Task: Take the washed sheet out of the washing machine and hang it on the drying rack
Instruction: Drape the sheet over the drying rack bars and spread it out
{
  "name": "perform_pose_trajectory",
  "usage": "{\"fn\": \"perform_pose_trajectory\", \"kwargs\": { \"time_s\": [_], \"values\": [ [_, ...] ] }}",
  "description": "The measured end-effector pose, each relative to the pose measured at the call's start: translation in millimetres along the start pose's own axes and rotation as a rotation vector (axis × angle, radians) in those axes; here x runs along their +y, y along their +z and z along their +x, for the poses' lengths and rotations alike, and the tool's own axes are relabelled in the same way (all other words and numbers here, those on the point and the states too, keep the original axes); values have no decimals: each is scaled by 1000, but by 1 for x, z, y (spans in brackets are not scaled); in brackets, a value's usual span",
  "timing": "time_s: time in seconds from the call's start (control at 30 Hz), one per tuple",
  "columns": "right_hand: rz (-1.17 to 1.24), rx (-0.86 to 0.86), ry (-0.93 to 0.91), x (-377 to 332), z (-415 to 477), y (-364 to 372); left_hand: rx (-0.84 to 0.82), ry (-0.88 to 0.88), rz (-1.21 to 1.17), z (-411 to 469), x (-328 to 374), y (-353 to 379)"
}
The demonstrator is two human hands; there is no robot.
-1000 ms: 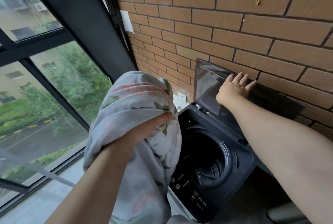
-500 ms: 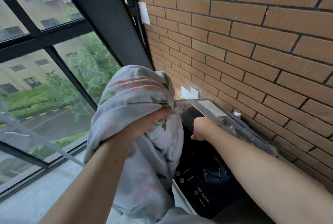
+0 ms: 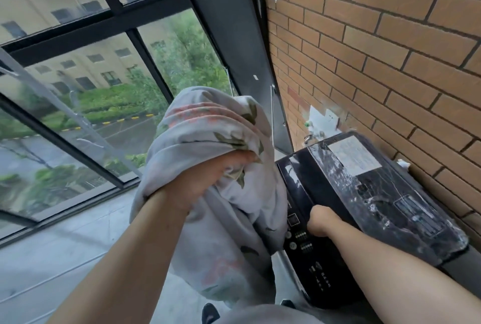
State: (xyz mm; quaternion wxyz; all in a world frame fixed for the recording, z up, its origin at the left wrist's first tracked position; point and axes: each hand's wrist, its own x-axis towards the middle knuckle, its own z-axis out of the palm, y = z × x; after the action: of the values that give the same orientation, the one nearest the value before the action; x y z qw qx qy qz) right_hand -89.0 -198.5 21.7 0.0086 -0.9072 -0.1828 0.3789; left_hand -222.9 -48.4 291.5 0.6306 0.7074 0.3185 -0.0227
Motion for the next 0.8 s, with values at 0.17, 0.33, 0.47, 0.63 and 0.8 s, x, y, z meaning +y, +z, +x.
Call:
{"fn": "perform_pose_trajectory", "kwargs": {
  "time_s": [0.17,0.33,0.47,0.63,0.8],
  "values": [
    [76,-163,-144,-24,5,-25,28,-8,-136,4,-10,-21],
    [656,-266,-741,-75,-49,-86,99,72,-235,4,-17,-60],
    [869,-276,-1069,-138,-109,-123,116,204,-319,-4,-10,-89],
    [892,150,-1077,-209,-123,-116,145,441,-389,-18,4,-135],
    [854,726,-1063,-261,-142,-140,131,432,-590,-39,14,-173]
  ]
}}
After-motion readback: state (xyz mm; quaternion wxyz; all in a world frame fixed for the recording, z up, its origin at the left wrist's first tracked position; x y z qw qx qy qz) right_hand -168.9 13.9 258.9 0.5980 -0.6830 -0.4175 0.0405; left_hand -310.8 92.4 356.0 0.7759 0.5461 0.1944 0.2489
